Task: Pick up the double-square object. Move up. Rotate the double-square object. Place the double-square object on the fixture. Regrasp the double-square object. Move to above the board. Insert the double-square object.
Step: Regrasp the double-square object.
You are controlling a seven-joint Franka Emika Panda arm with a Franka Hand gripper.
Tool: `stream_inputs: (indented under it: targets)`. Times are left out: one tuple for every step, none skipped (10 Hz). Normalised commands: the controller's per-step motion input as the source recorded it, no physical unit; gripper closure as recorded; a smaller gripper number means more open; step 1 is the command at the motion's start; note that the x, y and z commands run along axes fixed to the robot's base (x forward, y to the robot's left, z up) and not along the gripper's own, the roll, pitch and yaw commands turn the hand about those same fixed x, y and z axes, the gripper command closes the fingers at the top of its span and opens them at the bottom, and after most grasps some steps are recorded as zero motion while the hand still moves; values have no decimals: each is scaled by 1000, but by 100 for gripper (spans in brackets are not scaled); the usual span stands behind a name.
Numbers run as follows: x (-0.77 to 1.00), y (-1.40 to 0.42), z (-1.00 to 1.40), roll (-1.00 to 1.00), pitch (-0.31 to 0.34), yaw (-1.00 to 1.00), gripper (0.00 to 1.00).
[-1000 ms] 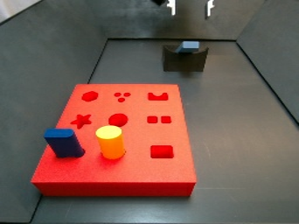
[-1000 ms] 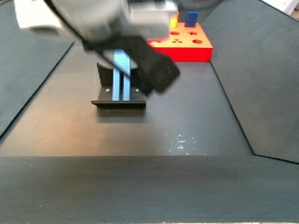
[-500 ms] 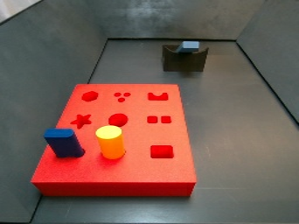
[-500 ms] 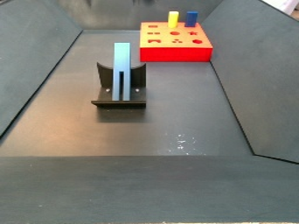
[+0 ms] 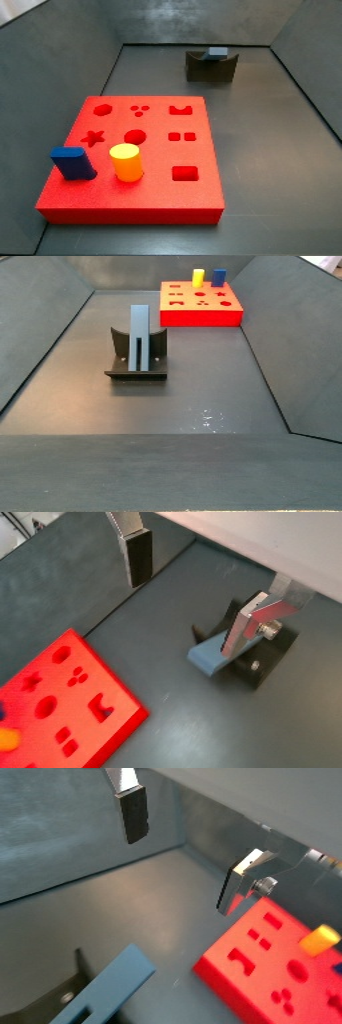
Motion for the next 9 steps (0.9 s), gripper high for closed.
stream_inputs:
  targets:
    - [-30, -41, 20, 1000, 20, 14, 0]
    - [-24, -41, 13, 1000, 18, 15, 0]
    - [-16, -29, 20, 1000, 14, 16, 0]
    - [-12, -20, 14, 1000, 12, 17, 0]
    - [-8, -19, 17, 1000, 12, 19, 0]
    - [-8, -19, 15, 1000, 14, 20, 0]
    - [-2, -16, 12, 1000, 22, 22, 0]
    - [16, -23, 4, 1000, 28, 24, 0]
    - [27, -25, -3, 1000, 37, 27, 0]
